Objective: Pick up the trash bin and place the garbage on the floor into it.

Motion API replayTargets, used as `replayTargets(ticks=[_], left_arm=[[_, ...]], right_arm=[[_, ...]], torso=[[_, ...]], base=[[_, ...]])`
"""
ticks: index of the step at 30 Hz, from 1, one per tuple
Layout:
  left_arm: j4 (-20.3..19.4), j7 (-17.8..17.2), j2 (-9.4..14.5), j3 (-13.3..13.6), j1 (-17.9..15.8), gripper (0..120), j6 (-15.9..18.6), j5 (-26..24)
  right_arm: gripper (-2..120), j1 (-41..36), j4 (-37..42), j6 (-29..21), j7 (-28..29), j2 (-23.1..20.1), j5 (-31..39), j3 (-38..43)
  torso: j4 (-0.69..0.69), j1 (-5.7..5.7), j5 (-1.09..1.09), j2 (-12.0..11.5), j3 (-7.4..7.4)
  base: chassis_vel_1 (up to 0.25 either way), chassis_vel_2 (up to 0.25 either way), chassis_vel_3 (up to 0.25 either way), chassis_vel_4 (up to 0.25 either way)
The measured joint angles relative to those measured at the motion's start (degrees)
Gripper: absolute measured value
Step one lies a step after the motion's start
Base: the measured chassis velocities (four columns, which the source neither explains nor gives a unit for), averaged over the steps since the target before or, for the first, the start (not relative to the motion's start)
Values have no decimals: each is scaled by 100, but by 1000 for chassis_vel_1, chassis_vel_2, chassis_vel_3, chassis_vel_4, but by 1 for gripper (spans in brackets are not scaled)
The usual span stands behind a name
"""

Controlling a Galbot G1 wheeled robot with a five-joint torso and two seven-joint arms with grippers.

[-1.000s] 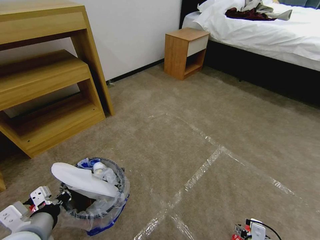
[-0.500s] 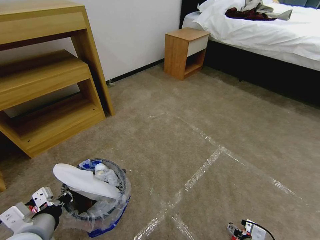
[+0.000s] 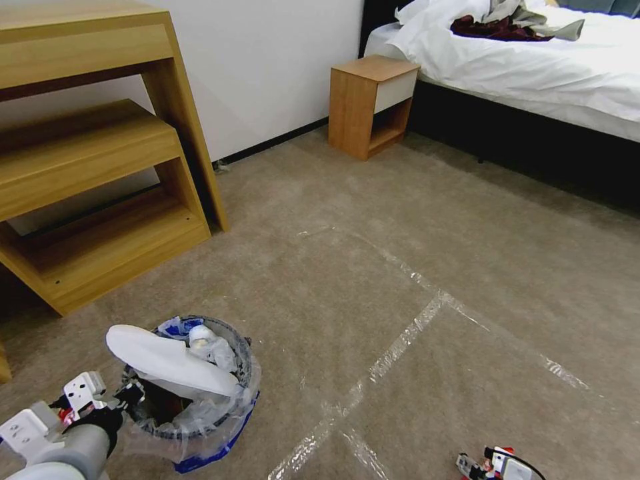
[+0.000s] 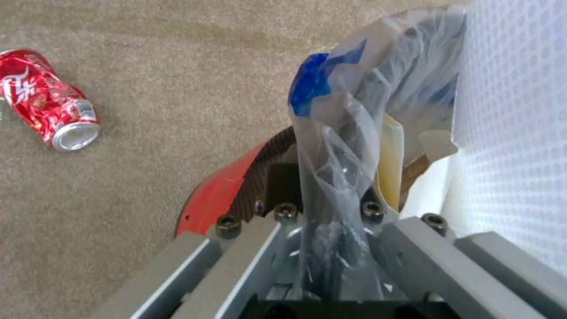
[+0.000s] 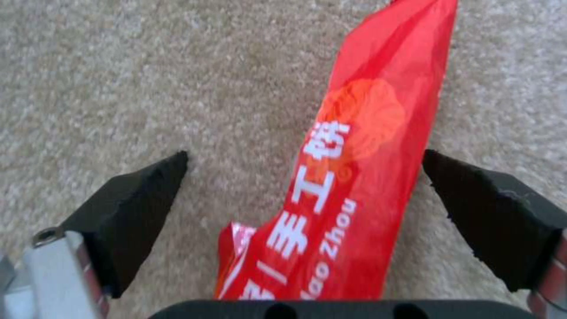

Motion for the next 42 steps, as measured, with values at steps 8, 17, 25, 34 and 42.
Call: replayTargets(ticks=[8,17,25,34,42], left_arm=[[-10,-15,32,-49,2,0,3,-64],[22,-20,48,-72,-31,0,4,-87],[55,-28,50,-60,-77,0,4,-102],[-9,-47,42,-131,-39,0,4,-149],[-97,-69,40,-208,46,0,4,-198]], right_arm=[[100,247,-223,120,-13,78,-88,-216],[99,346,-374,269,-80,89,-211,-373],[99,381,-362,313,-93,92,-212,-390],[89,455,-249,318,-109,31,-179,-392],[61,375,133,267,11,-58,-167,-375]], torso=[[-5,0,-6,3,0],[-1,0,-2,5,0],[0,0,5,3,1],[12,0,25,0,2],[5,0,9,-2,2]], base=[[0,0,0,0],[0,0,0,0],[0,0,0,0],[1,13,11,6],[1,3,9,4]])
